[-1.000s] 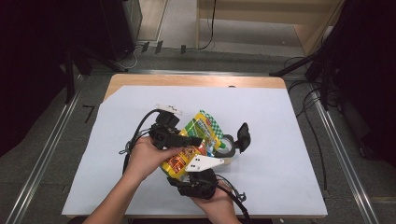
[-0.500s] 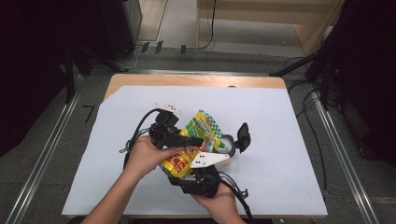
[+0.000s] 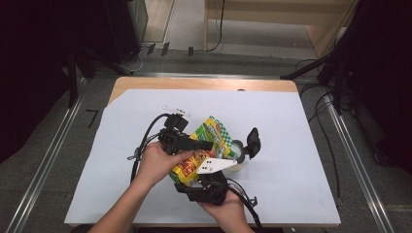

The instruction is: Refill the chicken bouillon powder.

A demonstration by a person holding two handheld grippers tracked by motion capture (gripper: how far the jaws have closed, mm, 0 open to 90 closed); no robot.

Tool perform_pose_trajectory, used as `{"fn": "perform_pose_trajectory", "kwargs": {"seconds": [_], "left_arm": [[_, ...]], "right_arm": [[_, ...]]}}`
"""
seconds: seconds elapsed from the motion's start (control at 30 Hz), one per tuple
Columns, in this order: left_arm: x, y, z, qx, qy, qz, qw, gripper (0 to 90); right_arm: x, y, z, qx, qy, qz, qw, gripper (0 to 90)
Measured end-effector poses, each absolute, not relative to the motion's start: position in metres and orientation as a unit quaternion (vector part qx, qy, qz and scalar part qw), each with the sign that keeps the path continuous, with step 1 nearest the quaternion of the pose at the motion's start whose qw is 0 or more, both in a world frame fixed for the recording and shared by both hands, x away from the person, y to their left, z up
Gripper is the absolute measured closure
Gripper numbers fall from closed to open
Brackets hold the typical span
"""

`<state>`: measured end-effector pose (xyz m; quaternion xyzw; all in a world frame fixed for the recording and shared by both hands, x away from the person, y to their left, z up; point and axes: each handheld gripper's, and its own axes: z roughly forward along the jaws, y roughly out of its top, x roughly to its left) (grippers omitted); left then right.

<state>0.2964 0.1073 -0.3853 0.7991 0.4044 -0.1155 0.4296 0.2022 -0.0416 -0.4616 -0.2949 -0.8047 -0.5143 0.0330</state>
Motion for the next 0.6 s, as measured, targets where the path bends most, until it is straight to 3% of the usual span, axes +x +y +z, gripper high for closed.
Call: {"fn": "perform_pose_trajectory", "kwargs": {"seconds": [0.43,0.6], "left_arm": [[0.303,0.102,-0.378,0.813,0.39,-0.125,0.414,60.9],[0.309,0.095,-0.372,0.809,0.407,-0.135,0.401,63.3]], "right_arm": [[0.208,-0.048,-0.458,-0.298,-0.789,-0.533,0.07,63.8],[0.211,-0.052,-0.454,-0.301,-0.781,-0.542,0.075,62.4]]}}
